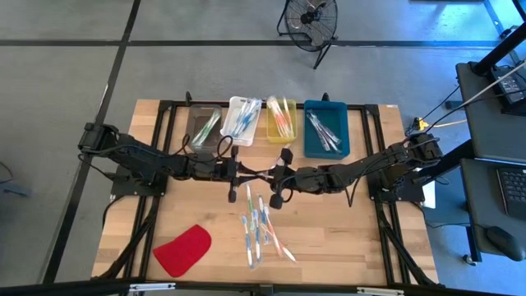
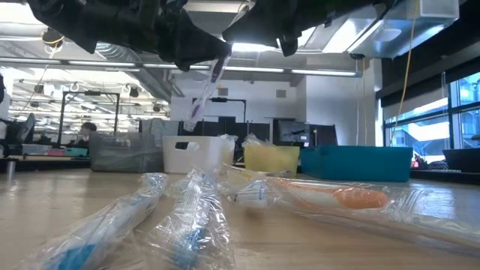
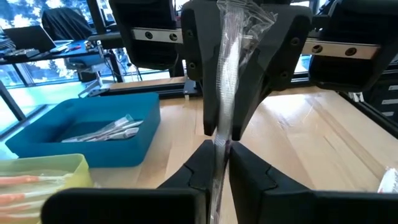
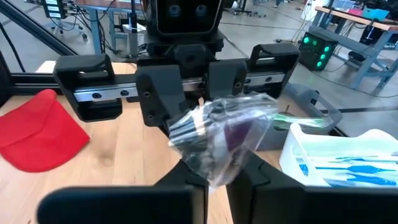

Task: Pick & Place Toothbrushes
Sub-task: Put the violet toothbrush into the blue bin

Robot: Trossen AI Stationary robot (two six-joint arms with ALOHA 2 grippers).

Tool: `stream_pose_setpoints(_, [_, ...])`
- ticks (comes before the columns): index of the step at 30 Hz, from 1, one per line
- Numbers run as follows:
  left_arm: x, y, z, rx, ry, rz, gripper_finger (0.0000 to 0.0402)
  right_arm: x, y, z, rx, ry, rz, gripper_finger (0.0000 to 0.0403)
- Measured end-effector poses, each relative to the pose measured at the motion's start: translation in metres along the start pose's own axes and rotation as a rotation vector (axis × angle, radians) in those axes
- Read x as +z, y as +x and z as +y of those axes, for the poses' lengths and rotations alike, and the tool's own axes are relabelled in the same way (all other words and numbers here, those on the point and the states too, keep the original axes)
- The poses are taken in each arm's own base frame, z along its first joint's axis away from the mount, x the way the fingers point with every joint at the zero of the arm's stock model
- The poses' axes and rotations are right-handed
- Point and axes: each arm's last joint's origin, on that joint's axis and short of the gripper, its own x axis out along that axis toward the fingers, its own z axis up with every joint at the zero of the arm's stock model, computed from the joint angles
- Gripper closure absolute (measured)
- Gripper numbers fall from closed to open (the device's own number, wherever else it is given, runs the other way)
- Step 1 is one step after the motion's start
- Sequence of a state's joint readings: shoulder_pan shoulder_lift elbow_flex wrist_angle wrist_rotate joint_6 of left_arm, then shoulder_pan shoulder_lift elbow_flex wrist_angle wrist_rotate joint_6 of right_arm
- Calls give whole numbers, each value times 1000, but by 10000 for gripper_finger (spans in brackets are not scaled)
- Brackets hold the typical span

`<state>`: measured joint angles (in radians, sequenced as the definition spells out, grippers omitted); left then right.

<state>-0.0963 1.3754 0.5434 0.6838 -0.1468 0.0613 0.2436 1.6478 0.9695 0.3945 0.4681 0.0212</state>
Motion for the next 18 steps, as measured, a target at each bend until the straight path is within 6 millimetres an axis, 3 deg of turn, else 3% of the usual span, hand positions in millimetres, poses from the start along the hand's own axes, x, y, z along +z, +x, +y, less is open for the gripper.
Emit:
stream_pose_setpoints(8, [-2,0,1,48,-25,27,341,1,-2,-2,-24,-6,9,378])
stream_pose_setpoints(18, [-11,-1,3,100,-5,113,267,12,-27,-19,-121,29,104,372])
